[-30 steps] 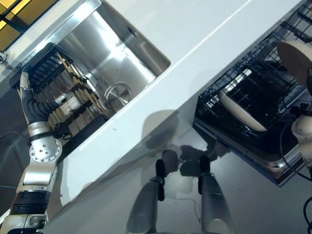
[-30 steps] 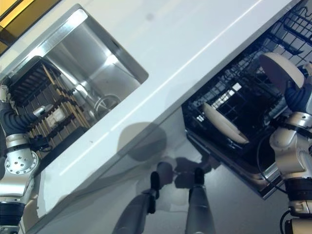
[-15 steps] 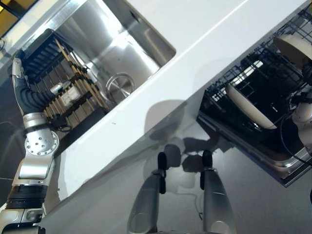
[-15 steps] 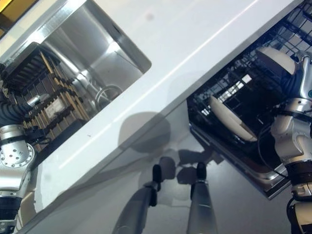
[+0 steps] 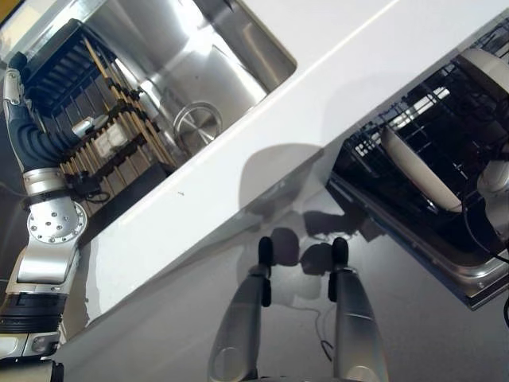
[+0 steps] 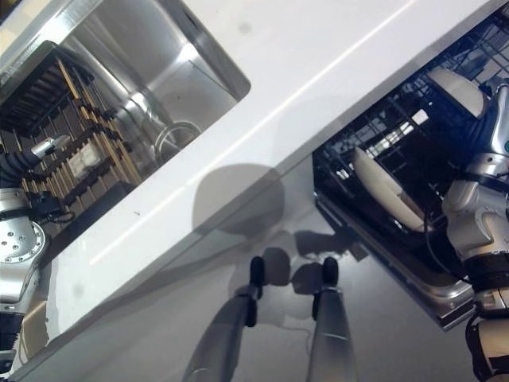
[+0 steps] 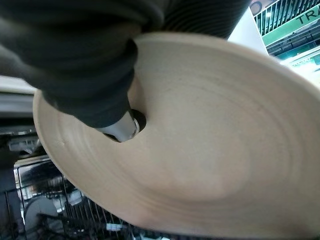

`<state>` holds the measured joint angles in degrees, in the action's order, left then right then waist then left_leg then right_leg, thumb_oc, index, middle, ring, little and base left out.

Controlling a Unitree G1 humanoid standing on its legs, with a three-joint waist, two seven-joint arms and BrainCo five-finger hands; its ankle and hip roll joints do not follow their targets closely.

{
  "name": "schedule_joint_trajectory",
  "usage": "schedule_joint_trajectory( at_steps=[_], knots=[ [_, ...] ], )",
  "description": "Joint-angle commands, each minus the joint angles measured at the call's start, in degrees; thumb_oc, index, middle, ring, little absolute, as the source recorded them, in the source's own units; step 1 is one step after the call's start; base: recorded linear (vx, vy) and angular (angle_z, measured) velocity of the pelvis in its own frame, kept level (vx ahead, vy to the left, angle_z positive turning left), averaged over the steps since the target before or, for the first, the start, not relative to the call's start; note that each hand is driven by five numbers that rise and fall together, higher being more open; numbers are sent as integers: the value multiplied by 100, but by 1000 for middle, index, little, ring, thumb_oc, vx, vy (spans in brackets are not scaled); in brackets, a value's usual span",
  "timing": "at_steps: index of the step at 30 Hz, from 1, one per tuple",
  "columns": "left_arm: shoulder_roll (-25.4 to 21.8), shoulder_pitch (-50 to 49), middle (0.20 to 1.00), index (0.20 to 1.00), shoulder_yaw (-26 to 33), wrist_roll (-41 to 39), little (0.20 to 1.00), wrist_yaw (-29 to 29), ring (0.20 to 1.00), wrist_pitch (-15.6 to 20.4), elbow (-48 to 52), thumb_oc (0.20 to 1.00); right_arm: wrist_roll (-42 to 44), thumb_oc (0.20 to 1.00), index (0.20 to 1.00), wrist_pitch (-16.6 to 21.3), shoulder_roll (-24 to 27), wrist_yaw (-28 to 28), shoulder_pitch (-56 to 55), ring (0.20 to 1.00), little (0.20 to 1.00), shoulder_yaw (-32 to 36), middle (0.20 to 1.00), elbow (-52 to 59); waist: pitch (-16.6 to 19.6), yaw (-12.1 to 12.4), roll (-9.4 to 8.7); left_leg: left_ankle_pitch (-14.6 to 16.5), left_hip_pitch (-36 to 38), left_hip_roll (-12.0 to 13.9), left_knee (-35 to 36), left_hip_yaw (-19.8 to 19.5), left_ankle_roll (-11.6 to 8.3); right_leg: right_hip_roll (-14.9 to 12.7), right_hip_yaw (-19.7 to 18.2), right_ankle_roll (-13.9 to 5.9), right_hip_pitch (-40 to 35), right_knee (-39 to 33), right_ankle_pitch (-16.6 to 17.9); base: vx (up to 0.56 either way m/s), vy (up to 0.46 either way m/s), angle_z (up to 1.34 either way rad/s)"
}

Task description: Pick up plates and place into dishwasher.

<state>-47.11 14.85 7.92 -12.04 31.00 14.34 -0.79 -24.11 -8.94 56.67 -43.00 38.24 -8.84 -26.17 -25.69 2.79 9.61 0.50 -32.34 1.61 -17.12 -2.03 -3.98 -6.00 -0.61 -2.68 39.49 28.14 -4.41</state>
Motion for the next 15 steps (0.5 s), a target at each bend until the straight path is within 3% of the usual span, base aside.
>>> schedule_joint_trajectory(
  at_steps=[1, 9, 10, 11, 12, 13, 15],
  knots=[
    [843, 104, 1000, 1000, -628, 55, 1000, 220, 1000, 235, -495, 1000, 30, 200, 200, 152, -24, 28, 522, 200, 200, -230, 200, -76, -410, -57, -273, -70, -520, -475, -180, 123, 431, 216, 684, 133, -21, -194, -127, 0, 0, 0],
    [874, 47, 1000, 1000, -632, 56, 1000, 230, 1000, 252, -506, 1000, 307, 200, 200, 66, -61, 219, 736, 200, 200, -335, 200, -242, -410, -12, -202, -91, -717, -511, -263, 110, 444, 184, 674, 128, 246, -77, -107, 0, 0, 0],
    [883, 39, 1000, 1000, -631, 57, 1000, 229, 1000, 255, -497, 1000, 355, 395, 395, 51, -80, 198, 754, 395, 395, -354, 395, -260, -410, -9, -191, -91, -728, -514, -266, 110, 447, 182, 674, 132, 262, -72, -107, 0, 0, 0],
    [893, 18, 1000, 1000, -634, 66, 1000, 225, 1000, 265, -485, 1000, 381, 740, 740, 49, -105, 185, 747, 740, 740, -349, 740, -276, -410, -7, -183, -88, -730, -517, -272, 107, 449, 181, 677, 136, 268, -62, -109, 0, 0, 0],
    [897, 4, 1000, 1000, -636, 71, 1000, 223, 1000, 262, -471, 1000, 373, 950, 950, 43, -121, 206, 740, 950, 950, -334, 950, -280, -410, -8, -178, -84, -727, -519, -280, 106, 450, 180, 677, 138, 269, -51, -112, 0, 0, 0],
    [920, -29, 1000, 1000, -639, 80, 1000, 218, 1000, 293, -472, 1000, 354, 1000, 1000, 32, -163, 207, 725, 1000, 1000, -337, 1000, -286, -410, -5, -169, -80, -709, -521, -278, 105, 450, 184, 673, 143, 261, -46, -114, 0, 0, 0],
    [924, -40, 1000, 1000, -649, 61, 1000, 229, 1000, 282, -443, 1000, 378, 1000, 1000, 5, -192, 235, 716, 1000, 1000, -358, 1000, -298, -410, -9, -160, -80, -653, -525, -256, 111, 449, 184, 678, 153, 214, -61, -115, 0, 0, 0]
  ],
)
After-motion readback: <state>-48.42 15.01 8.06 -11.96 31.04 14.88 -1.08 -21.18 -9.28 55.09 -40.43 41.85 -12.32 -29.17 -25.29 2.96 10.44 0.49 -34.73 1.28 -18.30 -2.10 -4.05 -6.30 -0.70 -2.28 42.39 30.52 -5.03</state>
